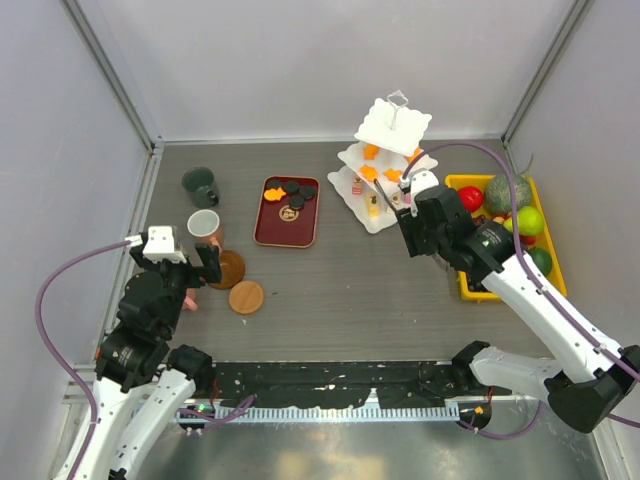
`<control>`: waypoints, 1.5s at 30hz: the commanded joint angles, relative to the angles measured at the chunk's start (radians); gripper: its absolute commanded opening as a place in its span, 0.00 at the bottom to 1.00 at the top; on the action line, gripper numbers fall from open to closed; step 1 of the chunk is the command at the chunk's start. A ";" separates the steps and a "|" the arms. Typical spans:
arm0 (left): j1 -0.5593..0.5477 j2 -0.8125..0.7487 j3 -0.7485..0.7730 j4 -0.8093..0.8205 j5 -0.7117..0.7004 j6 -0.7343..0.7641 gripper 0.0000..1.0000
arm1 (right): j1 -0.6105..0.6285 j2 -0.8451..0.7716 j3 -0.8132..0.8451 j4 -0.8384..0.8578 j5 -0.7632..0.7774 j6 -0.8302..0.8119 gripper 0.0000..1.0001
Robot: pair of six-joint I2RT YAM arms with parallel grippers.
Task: Serve the afternoon tea
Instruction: Place the desert on the desert table, then pick up the desert from the tray.
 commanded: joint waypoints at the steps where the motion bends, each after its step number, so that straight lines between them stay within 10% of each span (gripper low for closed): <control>1: -0.003 0.012 0.001 0.046 0.004 0.010 0.99 | 0.065 -0.034 -0.004 -0.015 -0.027 0.052 0.56; 16: -0.003 0.014 0.001 0.049 0.006 0.010 0.99 | 0.290 0.219 0.069 0.094 -0.093 0.100 0.55; 45: -0.003 -0.003 -0.001 0.052 0.009 0.008 0.99 | 0.287 0.926 0.573 0.152 0.062 0.077 0.54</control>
